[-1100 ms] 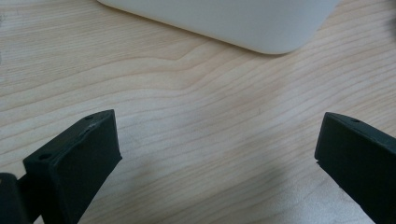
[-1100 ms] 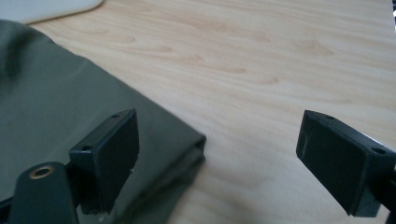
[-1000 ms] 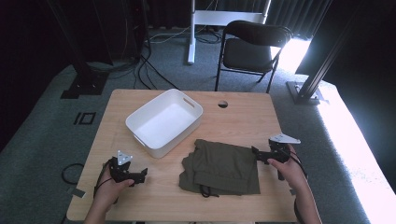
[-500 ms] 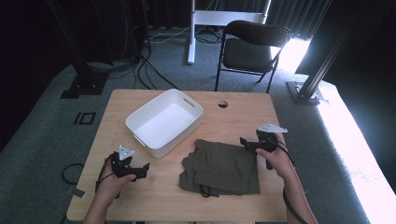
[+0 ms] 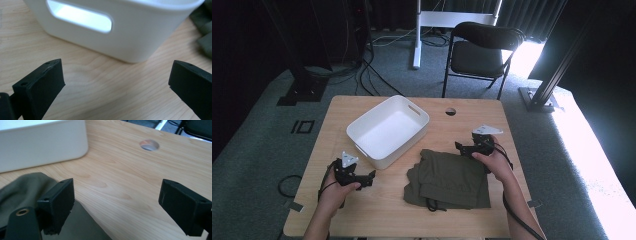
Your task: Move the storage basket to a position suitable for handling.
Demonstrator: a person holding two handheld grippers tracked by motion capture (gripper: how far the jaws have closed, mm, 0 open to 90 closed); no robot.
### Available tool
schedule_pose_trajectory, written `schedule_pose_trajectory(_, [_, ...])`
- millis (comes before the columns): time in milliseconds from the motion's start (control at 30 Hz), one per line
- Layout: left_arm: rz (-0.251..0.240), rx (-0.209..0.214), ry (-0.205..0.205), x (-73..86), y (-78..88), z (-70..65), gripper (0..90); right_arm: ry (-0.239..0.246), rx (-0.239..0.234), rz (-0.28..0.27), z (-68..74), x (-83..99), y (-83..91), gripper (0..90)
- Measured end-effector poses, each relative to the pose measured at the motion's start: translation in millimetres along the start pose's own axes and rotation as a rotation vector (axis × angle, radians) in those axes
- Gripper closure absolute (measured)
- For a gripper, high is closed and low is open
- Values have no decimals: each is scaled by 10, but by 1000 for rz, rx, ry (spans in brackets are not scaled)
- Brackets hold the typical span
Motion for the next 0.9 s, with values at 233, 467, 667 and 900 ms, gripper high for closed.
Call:
schedule_pose_trajectory(233, [-40,5,14,-211,48,12,13,22,-28,-5,104,-172,-207,134])
schedule_pose_trajectory(467, [-48,9,29,-314,33,-10,13,52,-48,-10,196,-408,-404,139])
schedule_pose_trajectory(667, [-76,7,62,-434,37,-10,13,67,-65,-25,264,-619,-549,138])
schedule_pose_trajectory(900, [-89,-10,108,-521,0,27,13,55,-76,-37,282,-802,-783,138])
Point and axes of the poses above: each handheld gripper's, and its own axes: y roughly backward along the jaws, x roughly out of its underside, z roughly to its left, the point moved 6 cm from there along -y, roughly forward along the jaws, and after that the axes turned 12 degrees about -x, right-handed, at the moved point
